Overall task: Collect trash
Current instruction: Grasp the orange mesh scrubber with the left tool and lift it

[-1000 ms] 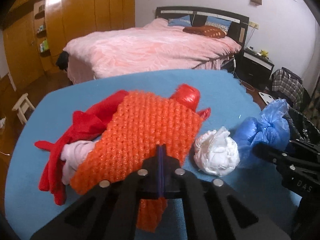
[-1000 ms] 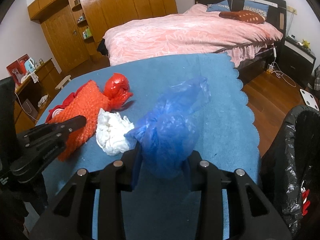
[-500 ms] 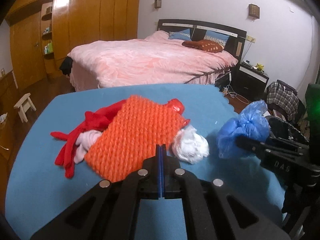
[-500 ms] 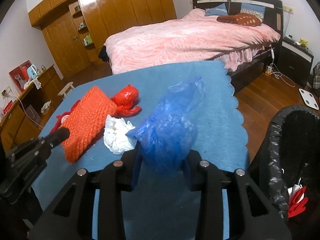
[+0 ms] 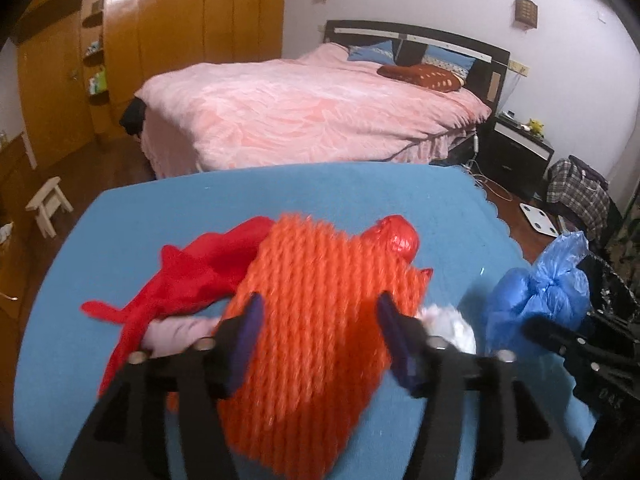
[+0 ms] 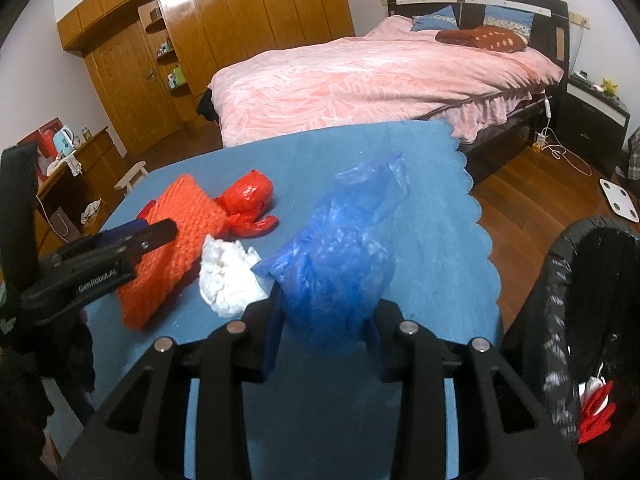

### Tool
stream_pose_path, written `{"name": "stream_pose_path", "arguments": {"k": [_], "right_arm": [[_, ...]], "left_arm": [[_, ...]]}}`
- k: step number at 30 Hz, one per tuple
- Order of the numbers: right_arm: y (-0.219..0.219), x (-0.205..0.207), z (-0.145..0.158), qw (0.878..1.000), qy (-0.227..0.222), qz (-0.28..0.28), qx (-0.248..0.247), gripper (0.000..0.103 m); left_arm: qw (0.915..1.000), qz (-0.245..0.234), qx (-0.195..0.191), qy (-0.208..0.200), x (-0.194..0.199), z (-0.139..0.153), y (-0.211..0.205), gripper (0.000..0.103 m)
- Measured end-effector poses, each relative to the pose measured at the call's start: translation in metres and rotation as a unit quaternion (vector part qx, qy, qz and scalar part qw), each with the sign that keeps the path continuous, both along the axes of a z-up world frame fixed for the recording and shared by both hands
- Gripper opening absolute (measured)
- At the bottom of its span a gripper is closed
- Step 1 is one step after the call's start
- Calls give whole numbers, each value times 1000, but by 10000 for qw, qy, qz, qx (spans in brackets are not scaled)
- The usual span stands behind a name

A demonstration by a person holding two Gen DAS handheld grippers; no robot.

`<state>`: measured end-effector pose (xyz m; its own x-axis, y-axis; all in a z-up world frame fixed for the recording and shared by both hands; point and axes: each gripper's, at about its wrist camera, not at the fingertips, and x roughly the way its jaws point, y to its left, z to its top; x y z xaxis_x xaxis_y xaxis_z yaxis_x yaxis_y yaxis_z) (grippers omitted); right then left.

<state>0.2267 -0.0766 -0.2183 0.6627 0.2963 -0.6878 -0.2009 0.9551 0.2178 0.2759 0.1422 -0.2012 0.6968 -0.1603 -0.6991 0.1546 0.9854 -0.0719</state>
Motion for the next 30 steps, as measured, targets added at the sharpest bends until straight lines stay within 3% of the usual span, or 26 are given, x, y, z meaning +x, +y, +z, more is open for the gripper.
{"name": "stream_pose_path", "arguments": {"k": [7, 8, 10, 15, 22, 30], "right_arm": [[2, 13, -8, 10000, 51, 5, -12, 35], [3, 14, -9, 10000, 49, 13, -28, 35], [4, 15, -10, 10000, 60, 22, -37, 35], [7, 17, -14, 9999, 103, 6, -19, 36], [6, 11, -7, 10000, 37, 64, -57, 35], [-10, -5, 21, 9997, -202, -23, 156, 35]], "left_arm": [[9993, -110, -177, 324, 17, -28, -4, 60], [9993, -122, -178, 311, 17, -28, -4, 58], [9994, -139, -187, 274, 15, -29, -3, 39], [9993, -202, -199, 242, 13, -28, -5, 26], [9990, -181, -292, -273, -11, -3, -4, 25], [9964, -239, -458, -679, -52, 38, -13, 24]]}}
